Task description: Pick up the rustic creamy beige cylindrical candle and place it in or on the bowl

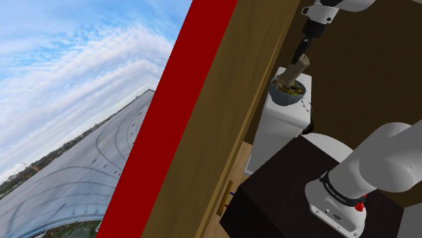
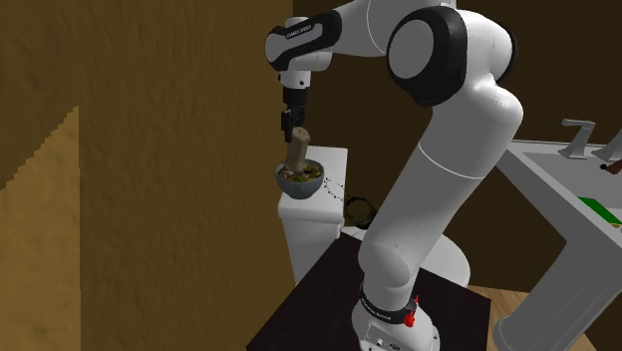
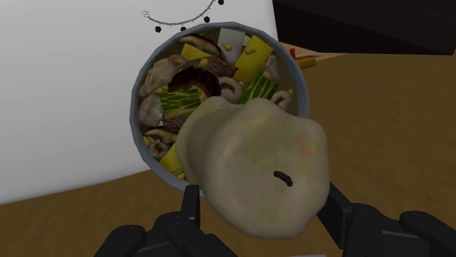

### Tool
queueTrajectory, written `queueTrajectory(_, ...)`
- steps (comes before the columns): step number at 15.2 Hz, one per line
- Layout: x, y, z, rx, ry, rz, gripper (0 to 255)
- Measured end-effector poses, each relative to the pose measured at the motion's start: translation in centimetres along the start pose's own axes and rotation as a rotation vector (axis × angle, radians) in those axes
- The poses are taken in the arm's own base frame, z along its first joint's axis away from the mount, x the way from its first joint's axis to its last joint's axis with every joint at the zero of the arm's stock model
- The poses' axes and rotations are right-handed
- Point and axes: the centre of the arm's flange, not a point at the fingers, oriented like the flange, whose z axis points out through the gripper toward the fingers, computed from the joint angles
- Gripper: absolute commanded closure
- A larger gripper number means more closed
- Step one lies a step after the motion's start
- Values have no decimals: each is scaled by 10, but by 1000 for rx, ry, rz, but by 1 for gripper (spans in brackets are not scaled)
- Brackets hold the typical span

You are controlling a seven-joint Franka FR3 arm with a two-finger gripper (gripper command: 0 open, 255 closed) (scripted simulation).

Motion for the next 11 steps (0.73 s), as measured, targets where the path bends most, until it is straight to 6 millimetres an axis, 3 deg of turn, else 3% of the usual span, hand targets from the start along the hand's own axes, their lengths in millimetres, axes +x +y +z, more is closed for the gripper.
queueTrajectory(6, 1, 0, 1, -6, 10, -2, 255)
queueTrajectory(7, 0, -1, 1, -7, 11, -2, 0)
queueTrajectory(11, 0, 0, 6, 0, 0, 0, 0)
